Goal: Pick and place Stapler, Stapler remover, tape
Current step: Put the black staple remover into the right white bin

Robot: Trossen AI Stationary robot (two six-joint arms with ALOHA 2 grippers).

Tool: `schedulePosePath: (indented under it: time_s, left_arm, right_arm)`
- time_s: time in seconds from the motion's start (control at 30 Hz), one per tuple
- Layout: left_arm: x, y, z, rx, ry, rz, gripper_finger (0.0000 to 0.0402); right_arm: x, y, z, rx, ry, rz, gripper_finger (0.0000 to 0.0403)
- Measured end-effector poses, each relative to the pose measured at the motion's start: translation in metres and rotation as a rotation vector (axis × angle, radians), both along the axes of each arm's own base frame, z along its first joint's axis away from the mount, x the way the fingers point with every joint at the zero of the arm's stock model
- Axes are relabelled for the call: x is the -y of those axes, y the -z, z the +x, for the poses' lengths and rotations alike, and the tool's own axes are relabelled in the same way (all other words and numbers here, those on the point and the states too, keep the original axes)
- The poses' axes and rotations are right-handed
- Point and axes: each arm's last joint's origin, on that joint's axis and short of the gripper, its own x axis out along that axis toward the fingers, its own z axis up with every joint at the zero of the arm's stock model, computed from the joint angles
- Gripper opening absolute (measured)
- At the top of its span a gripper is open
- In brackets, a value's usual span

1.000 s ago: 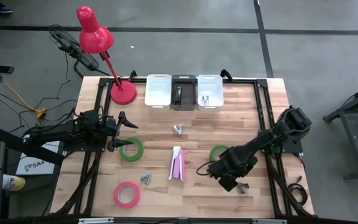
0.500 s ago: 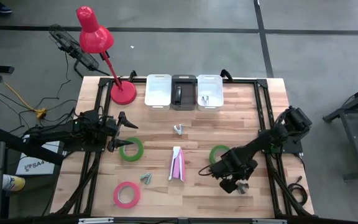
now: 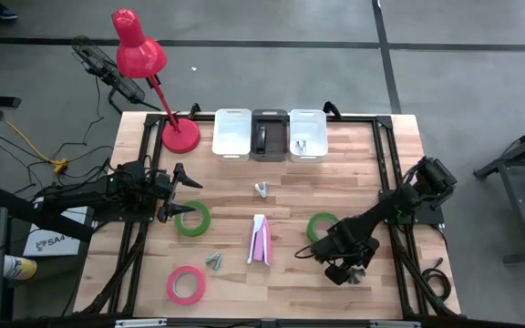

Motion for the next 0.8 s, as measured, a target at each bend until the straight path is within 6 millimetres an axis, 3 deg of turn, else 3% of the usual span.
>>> schedulePosePath:
  time_s: [0.33, 0.8]
  left_arm:
    - [-0.0001, 0.0000, 0.0000, 0.000, -0.004, 0.000, 0.0356]
    - [-0.0001, 0.0001, 0.0001, -0.001, -0.003, 0.000, 0.0356]
  right_arm:
    - [-0.0067, 0.0105, -0.0035, 0.000, -0.067, 0.016, 0.0347]
    - [-0.0087, 0.0109, -0.0054, 0.028, -0.108, 0.005, 0.0292]
